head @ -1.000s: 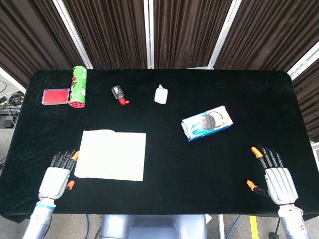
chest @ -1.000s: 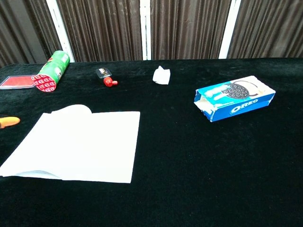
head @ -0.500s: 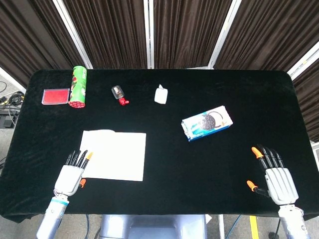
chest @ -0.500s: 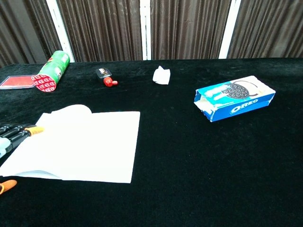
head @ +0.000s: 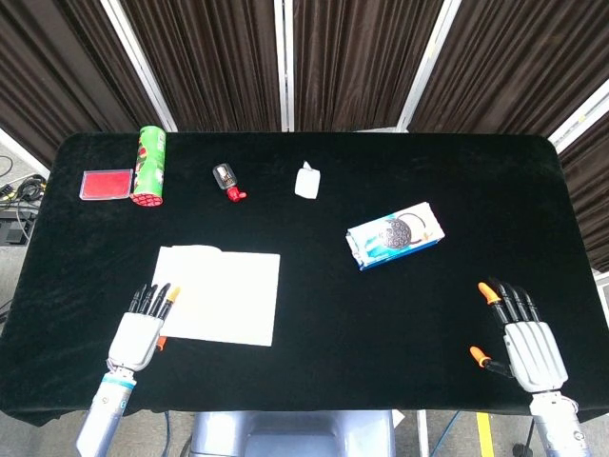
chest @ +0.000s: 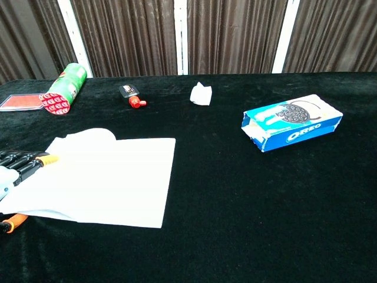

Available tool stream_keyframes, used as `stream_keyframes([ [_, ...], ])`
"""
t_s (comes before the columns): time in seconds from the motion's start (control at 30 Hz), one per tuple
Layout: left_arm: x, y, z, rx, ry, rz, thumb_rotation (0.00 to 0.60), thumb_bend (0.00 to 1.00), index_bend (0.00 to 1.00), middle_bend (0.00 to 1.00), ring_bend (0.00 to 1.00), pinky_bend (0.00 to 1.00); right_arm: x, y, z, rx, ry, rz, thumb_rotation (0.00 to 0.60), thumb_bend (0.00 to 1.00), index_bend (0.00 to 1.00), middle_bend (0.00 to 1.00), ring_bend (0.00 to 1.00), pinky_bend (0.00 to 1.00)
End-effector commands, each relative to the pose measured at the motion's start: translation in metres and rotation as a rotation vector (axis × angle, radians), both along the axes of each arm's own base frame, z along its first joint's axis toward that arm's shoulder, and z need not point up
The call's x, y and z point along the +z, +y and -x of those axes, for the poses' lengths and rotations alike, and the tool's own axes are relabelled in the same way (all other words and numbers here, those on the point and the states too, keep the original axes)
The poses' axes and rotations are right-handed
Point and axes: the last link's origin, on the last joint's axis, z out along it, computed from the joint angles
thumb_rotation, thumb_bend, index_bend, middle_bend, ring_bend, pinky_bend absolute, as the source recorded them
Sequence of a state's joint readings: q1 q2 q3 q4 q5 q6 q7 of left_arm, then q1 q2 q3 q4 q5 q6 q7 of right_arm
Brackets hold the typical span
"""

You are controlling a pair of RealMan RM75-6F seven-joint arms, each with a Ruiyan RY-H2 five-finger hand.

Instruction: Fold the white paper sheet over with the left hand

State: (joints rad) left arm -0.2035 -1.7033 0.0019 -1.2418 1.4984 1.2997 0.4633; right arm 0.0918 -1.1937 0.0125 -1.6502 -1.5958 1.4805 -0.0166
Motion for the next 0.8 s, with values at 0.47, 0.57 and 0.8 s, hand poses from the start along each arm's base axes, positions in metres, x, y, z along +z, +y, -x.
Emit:
stream_keyframes([
  [0.47, 0.013, -0.003, -0.022, -0.09, -0.028, -0.042, 0.6, 0.61, 0.0, 0.0, 0.0, 0.0, -0.001, 0.001, 0.0, 0.002, 0.005, -0.002, 0.6, 0.09, 0.0, 0.0, 0.0, 0.0],
  [0.57, 0.016, -0.002, -0.027, -0.109, -0.031, -0.056, 0.6, 0.61, 0.0, 0.0, 0.0, 0.0, -0.002, 0.001, 0.0, 0.004, 0.006, -0.003, 0.6, 0.08, 0.0, 0.0, 0.0, 0.0],
  [0.8, 0.021, 0.009, -0.051, -0.168, -0.064, -0.086, 0.6, 0.58, 0.0, 0.0, 0.0, 0.0, -0.002, 0.001, 0.0, 0.003, 0.006, -0.002, 0.6, 0.08, 0.0, 0.0, 0.0, 0.0],
])
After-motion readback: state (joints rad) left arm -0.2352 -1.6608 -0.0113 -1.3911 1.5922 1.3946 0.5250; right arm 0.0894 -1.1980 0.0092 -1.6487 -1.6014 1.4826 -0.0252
